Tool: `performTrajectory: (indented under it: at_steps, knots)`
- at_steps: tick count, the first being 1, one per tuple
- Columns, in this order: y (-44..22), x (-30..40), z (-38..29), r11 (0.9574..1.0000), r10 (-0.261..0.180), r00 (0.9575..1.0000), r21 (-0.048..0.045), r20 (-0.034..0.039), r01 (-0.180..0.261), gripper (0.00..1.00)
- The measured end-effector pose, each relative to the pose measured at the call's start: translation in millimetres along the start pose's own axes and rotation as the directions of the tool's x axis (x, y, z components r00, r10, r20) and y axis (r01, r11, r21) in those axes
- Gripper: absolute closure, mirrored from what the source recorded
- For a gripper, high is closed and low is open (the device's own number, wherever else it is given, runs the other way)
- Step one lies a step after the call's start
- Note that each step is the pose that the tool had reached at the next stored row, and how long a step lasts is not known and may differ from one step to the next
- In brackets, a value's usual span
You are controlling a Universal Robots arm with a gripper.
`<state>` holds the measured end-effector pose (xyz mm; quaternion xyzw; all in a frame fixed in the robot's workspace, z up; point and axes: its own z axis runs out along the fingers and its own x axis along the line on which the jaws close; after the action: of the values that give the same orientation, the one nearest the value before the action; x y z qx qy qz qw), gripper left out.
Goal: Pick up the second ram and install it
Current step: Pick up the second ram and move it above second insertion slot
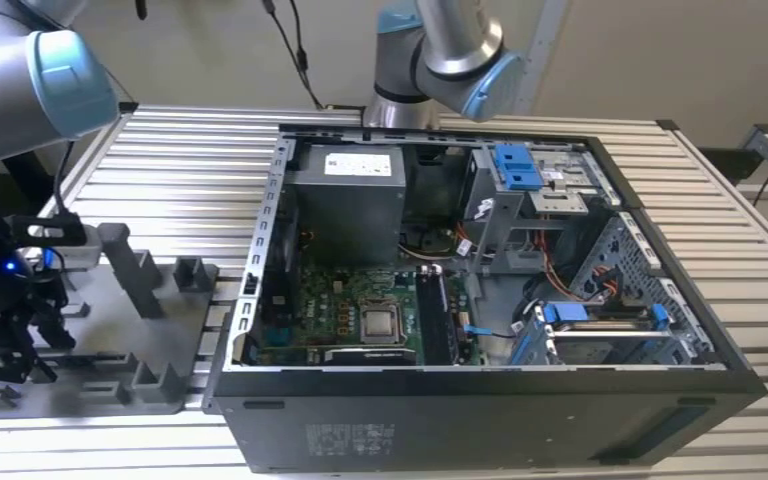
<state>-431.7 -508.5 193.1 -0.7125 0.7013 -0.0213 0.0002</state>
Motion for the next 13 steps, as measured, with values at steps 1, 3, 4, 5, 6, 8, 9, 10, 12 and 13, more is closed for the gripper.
performTrajectory:
  at_steps: [1, 3, 4, 5, 6, 8, 9, 10, 12, 13]
  knots:
    - [0.1, 0.0, 0.0, 1.0, 0.0, 1.0, 0.0, 0.0, 0.0, 0.52]
    - [0.3, -0.1, 0.0, 1.0, 0.0, 1.0, 0.0, 0.0001, 0.0, 0.52]
    - [0.3, 0.0, -0.2, 1.0, 0.0, 1.0, 0.0001, 0.0001, 0.0, 0.52]
    - [0.7, 0.0, -0.3, 1.0, 0.0, 1.0, 0.0, 0.0, 0.0, 0.52]
    - [1.0, 0.0, -0.4, 1.0, 0.0, 1.0, 0.0, 0.0, 0.0, 0.52]
    - [1.4, 0.0, -0.4, 1.0, 0.0, 1.0, 0.0, 0.0, 0.0, 0.52]
    - [1.5, 0.0, -0.4, 1.0, 0.0, 1.0, 0.0001, 0.0, 0.0, 0.52]
    - [1.6, -0.1, -0.4, 1.0, 0.0, 1.0, 0.0001, 0.0001, 0.0, 0.52]
    - [1.9, 0.0, -0.4, 1.0, 0.0, 1.0, 0.0001, 0.0001, 0.0, 0.52]
    - [2.1, 0.0, -0.5, 1.0, 0.0, 1.0, 0.0, 0.0, 0.0, 0.52]
